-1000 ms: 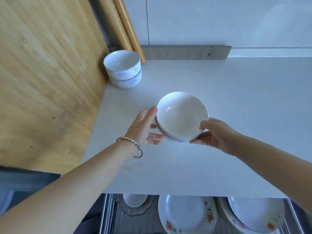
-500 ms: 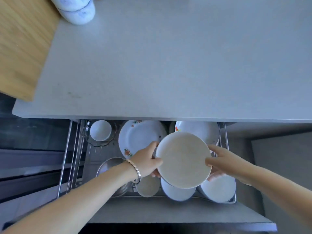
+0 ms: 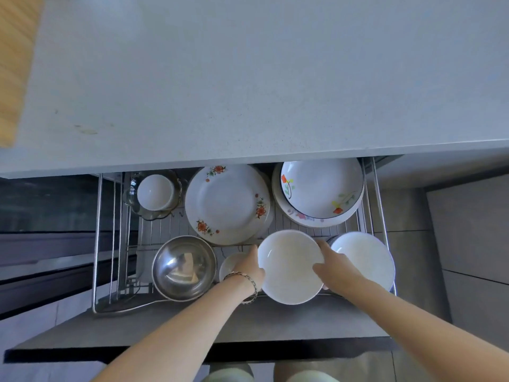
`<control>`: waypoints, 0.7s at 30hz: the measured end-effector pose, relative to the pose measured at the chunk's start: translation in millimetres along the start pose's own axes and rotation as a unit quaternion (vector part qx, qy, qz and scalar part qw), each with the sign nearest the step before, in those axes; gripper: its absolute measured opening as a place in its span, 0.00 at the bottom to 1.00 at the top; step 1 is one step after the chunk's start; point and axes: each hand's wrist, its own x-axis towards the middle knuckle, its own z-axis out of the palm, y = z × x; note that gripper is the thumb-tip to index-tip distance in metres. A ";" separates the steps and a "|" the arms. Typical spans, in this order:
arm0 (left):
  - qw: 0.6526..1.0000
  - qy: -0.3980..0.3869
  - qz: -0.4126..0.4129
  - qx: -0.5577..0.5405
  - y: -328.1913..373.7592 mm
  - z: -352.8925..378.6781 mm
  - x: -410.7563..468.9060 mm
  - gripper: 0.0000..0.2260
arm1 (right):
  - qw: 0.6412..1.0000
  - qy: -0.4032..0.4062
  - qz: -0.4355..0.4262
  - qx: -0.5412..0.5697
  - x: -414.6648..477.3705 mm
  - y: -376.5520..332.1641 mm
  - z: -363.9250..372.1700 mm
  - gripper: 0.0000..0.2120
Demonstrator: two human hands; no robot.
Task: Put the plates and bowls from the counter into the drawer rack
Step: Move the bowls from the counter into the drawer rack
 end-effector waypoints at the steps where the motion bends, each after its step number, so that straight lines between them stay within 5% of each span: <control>1: 1.000 -0.007 -0.005 -0.004 0.8 4.3 1.8 0.20 | 1.000 0.006 0.008 -0.004 1.1 3.3 3.1 0.27; 21: 0.999 -0.011 -0.010 -0.038 4.8 15.8 -1.2 0.29 | 0.978 0.048 0.022 -0.203 20.9 15.8 21.3 0.21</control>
